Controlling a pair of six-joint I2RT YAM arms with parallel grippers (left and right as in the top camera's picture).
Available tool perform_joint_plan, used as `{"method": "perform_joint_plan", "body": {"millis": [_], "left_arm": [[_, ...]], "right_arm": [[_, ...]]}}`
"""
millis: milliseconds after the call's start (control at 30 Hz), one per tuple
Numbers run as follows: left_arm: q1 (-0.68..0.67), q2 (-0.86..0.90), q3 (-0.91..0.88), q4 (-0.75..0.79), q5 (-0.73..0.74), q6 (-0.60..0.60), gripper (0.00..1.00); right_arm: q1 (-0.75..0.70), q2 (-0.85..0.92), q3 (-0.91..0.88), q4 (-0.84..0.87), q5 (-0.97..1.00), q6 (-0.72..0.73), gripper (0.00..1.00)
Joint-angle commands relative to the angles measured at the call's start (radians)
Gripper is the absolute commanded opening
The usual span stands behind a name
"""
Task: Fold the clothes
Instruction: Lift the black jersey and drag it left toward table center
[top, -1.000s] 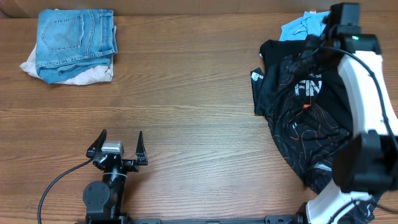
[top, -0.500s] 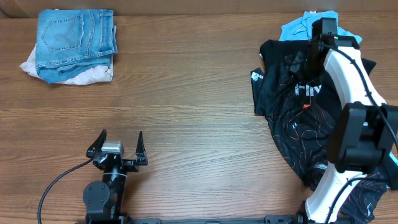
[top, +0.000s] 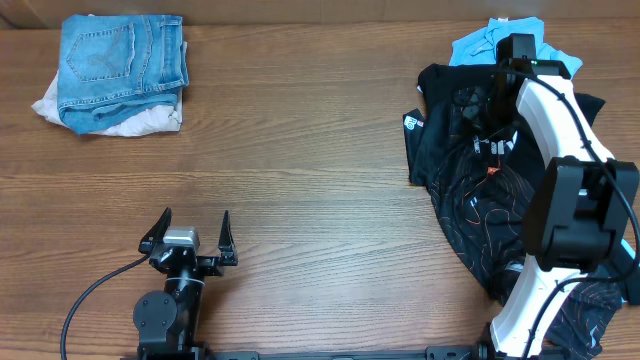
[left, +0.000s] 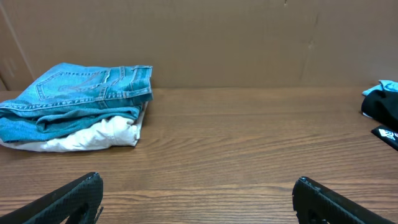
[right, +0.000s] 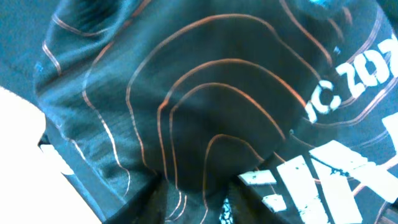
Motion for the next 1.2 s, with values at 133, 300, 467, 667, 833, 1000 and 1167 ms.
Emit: {"method": "perform_joint_plan", "body": {"millis": [133, 300, 467, 667, 833, 1000, 1167], "left_arm": [[0.007, -0.011, -0.004, -0.001, 0.007, 0.012, 1.0], [0.007, -0.011, -0.004, -0.001, 0.007, 0.012, 1.0], [0.007, -0.011, -0.004, -0.001, 0.007, 0.012, 1.0], [0.007, -0.011, -0.004, -0.001, 0.007, 0.012, 1.0], [0.007, -0.011, -0.004, -0.001, 0.007, 0.012, 1.0], [0.007, -0.011, -0.004, -0.001, 0.007, 0.012, 1.0], [0.007, -0.011, -0.004, -0.001, 0.007, 0.012, 1.0]], "right_arm": [[-0.001, 0.029, 0.015, 0.035, 0.03, 0.01, 0.04], [-0.001, -0.025, 0.081, 0.003, 0.069, 0.013, 0.04], [0.006, -0.121, 0.144, -0.048, 0.067, 0.013, 0.04], [0.04, -0.253, 0.151, -0.093, 0.064, 0.012, 0.04], [0.102, -0.305, 0.151, -0.117, -0.007, 0.008, 0.04], [0.209, -0.333, 0.153, -0.103, -0.138, 0.008, 0.04], [0.36, -0.425, 0.174, -0.063, -0.056, 0.01, 0.04]]}}
